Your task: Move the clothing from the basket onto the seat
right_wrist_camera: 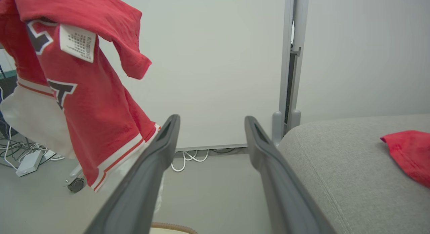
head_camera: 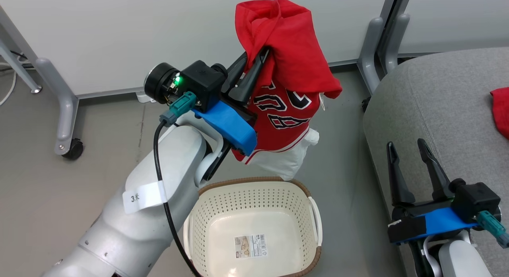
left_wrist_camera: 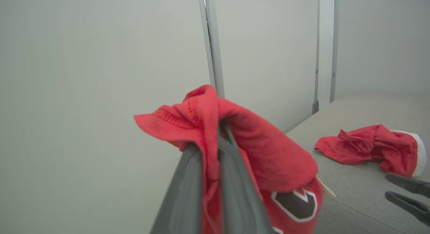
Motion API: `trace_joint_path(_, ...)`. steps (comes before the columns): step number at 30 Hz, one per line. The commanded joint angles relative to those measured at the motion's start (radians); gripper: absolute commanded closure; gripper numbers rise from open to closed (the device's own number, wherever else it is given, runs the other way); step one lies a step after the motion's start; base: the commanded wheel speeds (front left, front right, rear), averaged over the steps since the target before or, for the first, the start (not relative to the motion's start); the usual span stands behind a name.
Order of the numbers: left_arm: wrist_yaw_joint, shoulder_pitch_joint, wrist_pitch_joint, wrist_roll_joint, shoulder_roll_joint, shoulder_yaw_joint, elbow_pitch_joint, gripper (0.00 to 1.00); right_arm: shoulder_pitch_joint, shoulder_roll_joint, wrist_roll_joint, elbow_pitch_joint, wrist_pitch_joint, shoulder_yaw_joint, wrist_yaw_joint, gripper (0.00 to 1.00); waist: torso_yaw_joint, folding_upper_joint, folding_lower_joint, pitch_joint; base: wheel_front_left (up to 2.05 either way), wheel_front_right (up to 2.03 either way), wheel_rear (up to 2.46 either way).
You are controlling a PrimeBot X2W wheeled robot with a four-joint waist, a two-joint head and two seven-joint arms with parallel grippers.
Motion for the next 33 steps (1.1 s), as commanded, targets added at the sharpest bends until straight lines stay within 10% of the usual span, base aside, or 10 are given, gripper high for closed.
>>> trace_joint_path(1, 0.002, 0.014, -0.005, 0.007, 0.003, 0.003, -0.007, 1.0, 0.016, 0.004, 0.005, 0.001, -0.003, 0.003, 0.0, 0.0, 0.0, -0.0001, 0.0002, -0.005, 0.0, 0.0, 0.0)
trace_joint_path(21, 0.011, 0.005, -0.005, 0.027, -0.023, -0.023, -0.043, 1.0, -0.108, -0.019, 0.044, 0.05, -0.003, 0.307, 0.0, 0.0, 0.036, -0.0001, 0.0002, 0.007, 0.0, 0.0, 0.0)
trace_joint_path(33, 0.015, 0.002, -0.005, 0.043, -0.051, -0.062, -0.086, 1.0, -0.231, 0.012, 0.037, 0.137, -0.003, 0.305, 0.0, 0.0, 0.08, -0.0001, 0.0002, 0.014, 0.0, 0.0, 0.0)
